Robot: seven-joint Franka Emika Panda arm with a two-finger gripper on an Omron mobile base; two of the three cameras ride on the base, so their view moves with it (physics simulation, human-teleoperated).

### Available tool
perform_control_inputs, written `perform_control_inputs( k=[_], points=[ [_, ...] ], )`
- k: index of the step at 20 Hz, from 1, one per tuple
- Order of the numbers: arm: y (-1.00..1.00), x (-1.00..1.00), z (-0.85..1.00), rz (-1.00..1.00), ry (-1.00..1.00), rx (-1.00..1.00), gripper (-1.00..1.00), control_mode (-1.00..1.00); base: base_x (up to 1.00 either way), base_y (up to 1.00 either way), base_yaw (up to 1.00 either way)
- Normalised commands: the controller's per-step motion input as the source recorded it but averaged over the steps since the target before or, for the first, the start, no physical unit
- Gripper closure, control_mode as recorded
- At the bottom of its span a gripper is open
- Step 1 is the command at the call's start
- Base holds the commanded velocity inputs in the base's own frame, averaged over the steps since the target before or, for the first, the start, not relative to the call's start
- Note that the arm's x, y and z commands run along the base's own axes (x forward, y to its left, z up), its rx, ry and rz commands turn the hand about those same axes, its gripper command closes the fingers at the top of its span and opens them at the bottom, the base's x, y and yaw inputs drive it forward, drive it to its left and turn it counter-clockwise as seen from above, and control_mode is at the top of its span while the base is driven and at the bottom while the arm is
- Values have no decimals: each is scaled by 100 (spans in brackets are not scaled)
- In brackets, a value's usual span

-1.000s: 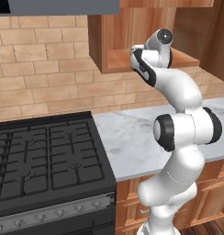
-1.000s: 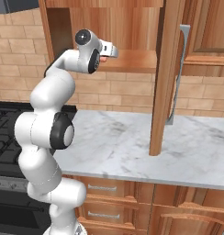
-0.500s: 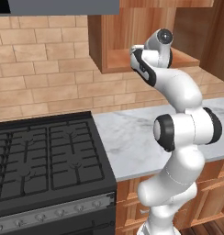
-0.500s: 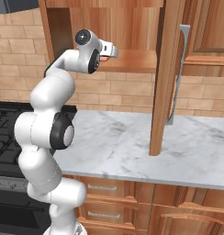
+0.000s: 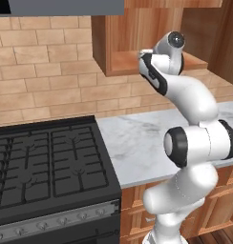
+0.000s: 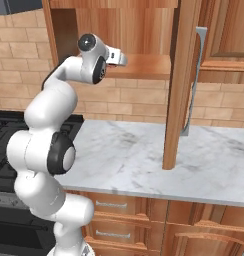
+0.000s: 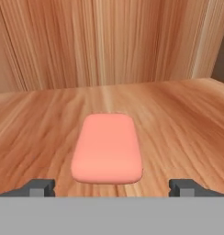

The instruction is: Pick up the bar soap and bar soap from the sink, and place them back in the cabinet, and close the cabinet door.

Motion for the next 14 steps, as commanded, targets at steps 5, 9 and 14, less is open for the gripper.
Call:
perform_control_inputs(
  k=[5, 9, 14],
  points=[
    [0, -63, -7, 0, 0, 0, -100, -100, 0, 0, 0],
    [0, -76, 0, 0, 0, 0, -100, -100, 0, 0, 0],
    [11, -74, 12, 0, 11, 0, -100, -100, 0, 0, 0]
  ],
)
